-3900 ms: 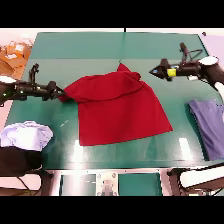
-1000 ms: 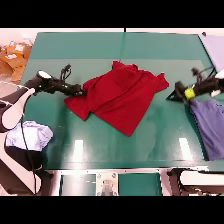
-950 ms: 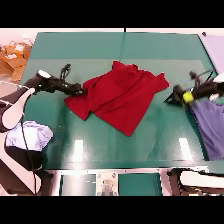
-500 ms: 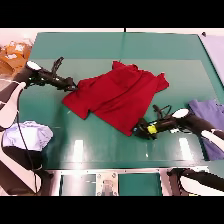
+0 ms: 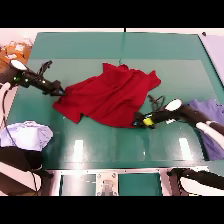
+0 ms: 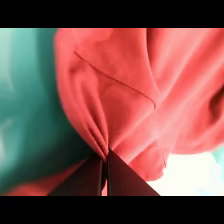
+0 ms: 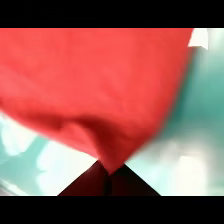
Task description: Fold the shirts.
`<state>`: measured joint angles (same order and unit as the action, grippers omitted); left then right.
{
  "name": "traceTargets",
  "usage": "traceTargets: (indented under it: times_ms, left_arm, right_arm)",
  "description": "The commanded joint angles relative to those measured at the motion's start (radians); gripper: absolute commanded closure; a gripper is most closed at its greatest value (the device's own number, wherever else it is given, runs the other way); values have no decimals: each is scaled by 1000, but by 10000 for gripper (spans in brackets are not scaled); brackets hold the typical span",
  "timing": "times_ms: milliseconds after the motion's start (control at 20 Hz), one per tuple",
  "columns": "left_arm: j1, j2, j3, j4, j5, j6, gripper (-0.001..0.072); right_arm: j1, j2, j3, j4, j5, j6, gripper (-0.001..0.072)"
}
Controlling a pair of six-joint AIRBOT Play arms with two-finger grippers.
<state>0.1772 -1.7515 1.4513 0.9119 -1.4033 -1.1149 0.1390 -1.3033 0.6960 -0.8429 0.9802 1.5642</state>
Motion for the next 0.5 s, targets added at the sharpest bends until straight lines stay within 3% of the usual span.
traceTargets:
  times_ms: [0, 150, 250, 300, 350, 400, 450]
  left_arm:
    - [-26, 133, -264, 50, -8, -37, 683]
    - [-101, 228, -512, 45, 90, -63, 682]
    - [-139, 242, -571, 34, 113, -63, 681]
    - [-148, 242, -570, 34, 98, -63, 575]
    - [-143, 242, -552, 35, 70, -66, 212]
    - [-124, 242, -522, 38, 43, -66, 168]
    - [-92, 242, -475, 39, 17, -66, 173]
  right_arm:
    - [-293, 98, 83, -468, 206, 196, 696]
    - [-558, 104, 111, -478, 281, 161, 696]
    - [-614, 103, 107, -478, 281, 121, 696]
    - [-625, 103, 107, -478, 280, 104, 695]
    - [-627, 103, 107, -478, 277, 92, 695]
    - [-627, 103, 108, -478, 274, 80, 695]
    - [-626, 103, 107, -474, 274, 73, 695]
